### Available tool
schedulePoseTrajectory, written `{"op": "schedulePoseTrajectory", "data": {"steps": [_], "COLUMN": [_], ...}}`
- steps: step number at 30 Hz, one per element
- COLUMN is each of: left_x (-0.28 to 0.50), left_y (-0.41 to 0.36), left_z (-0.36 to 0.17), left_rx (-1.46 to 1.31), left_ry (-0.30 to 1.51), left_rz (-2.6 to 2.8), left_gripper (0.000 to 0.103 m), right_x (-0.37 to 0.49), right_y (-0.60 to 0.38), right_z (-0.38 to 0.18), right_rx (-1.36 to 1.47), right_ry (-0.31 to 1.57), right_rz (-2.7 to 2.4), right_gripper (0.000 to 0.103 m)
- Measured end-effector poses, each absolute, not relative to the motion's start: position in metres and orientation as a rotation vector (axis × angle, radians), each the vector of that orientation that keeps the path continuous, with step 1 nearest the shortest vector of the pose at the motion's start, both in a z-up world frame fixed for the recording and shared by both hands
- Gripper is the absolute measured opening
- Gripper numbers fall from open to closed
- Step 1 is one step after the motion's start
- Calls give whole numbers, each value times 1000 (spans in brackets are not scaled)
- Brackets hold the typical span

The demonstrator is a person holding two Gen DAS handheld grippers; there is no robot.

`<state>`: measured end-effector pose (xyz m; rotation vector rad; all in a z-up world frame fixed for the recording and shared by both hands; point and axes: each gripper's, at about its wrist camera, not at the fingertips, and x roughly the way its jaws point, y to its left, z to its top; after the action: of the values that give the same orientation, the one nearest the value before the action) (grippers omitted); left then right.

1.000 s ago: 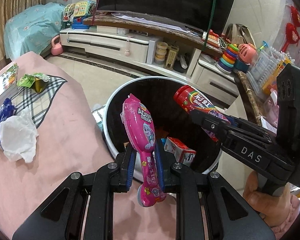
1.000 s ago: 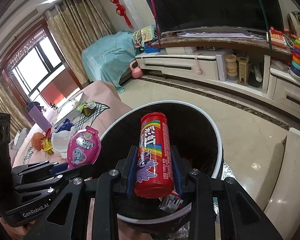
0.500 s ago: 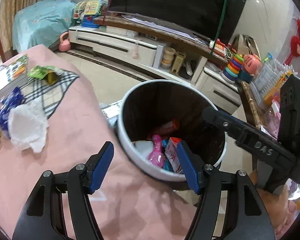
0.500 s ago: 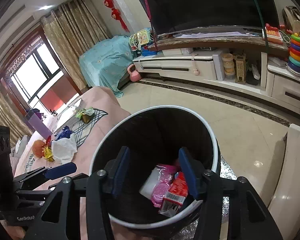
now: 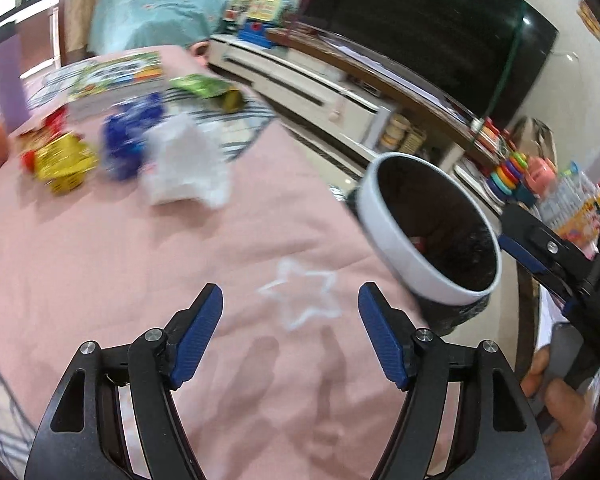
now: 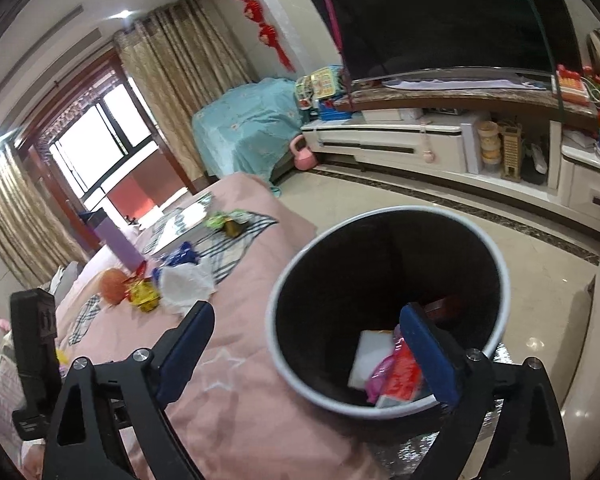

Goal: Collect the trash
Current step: 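Withdraw both open tools from the bin back toward the table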

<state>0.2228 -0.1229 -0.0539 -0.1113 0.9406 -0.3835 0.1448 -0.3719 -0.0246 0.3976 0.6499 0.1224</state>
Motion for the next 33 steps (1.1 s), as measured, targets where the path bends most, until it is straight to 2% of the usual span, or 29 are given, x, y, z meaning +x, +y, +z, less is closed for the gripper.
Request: {"op": "schedulePoseTrajectory", "data": {"steps": [18,33], "left_x": [203,211], "left_y": [1,41], "left_z": [-75,-88], "left_rx": [-234,-282], "left_ry": [928,932], "left_rz": [-171,-104], "left_gripper": [74,74], "right_x": [152,168], "right_y": [-247,-212], "right_z": [-48,-76], "right_rx": [269,238], "right_ry": [747,767], "right_rz": [287,300], "right_gripper": [99,101]}}
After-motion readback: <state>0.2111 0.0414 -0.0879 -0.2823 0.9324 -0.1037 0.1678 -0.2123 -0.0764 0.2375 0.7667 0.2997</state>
